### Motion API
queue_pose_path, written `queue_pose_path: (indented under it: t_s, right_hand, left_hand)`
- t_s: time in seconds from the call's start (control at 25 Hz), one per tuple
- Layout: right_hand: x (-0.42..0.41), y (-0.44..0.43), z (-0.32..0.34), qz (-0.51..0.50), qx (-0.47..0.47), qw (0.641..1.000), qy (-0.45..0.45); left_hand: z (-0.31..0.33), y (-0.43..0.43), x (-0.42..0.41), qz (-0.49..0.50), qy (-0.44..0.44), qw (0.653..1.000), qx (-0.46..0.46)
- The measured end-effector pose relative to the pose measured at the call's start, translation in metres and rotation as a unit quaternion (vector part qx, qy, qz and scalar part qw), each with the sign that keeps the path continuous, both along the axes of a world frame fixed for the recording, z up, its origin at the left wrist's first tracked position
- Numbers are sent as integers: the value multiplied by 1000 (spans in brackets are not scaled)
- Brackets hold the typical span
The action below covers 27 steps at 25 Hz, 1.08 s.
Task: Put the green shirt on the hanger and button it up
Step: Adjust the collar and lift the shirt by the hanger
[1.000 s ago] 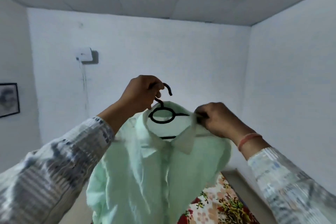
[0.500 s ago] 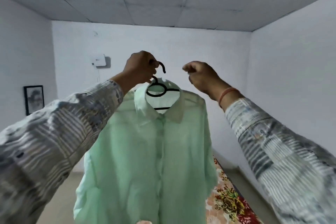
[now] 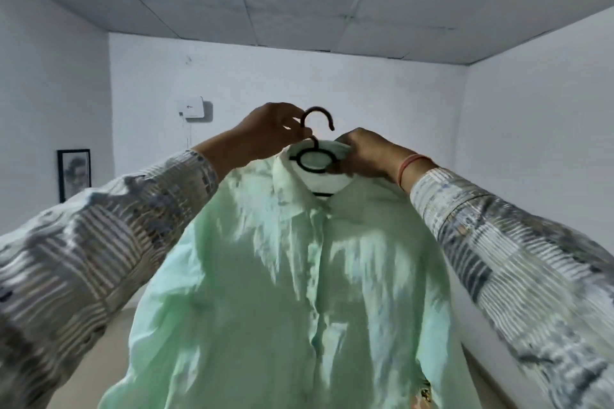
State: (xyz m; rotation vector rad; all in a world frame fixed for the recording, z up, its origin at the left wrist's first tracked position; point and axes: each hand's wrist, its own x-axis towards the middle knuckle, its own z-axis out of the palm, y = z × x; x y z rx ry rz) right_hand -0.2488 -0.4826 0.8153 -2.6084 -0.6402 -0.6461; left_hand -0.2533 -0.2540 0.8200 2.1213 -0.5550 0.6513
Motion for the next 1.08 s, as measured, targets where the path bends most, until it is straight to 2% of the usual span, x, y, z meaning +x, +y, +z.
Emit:
queue_pose_path:
  t_s: [0.12,0.2,0.28,0.36,0.44,0.48,0.6,0.64,0.76,0.88,0.92,1.08]
  right_hand:
    - [-9,12,6,53,32,996,59]
    - [-11,17,7,71,46,994,69]
    - [-13,17,7,94,139,977,132]
    - [-13,13,5,108,256,942,186]
    - [-12,7,2,139,339,919,148]
    - [-14,4,0,146,334,922,129]
    - [-26,0,-15,138,183,962,151]
    - [-28,0,-19,126,163,967,147]
    - [-41,3,-23,125,230,957,124]
    - [-56,5,-21,136,329,923,145]
    - [-61,6,-20,140,328,924,137]
    - [-73,-4,-31,45,157,985,52]
  left_hand:
    - [0,-3,3,-39,-13,991,-130]
    - [4,-2,2,-27,2,985,-173]
    - [6,3,-1,-31,39,983,-176]
    - [6,7,-6,-36,72,986,-149]
    - [6,8,-10,-39,87,986,-137]
    - [5,8,-13,-42,93,985,-141]
    - [3,9,-22,-52,105,980,-162]
    - [2,8,-26,-60,105,979,-167]
    - [1,6,-38,-77,88,977,-179]
    - [0,0,-46,-101,92,972,-191]
    - [-1,-4,-48,-105,97,971,-193]
    - [-10,-38,-61,-153,119,961,-195]
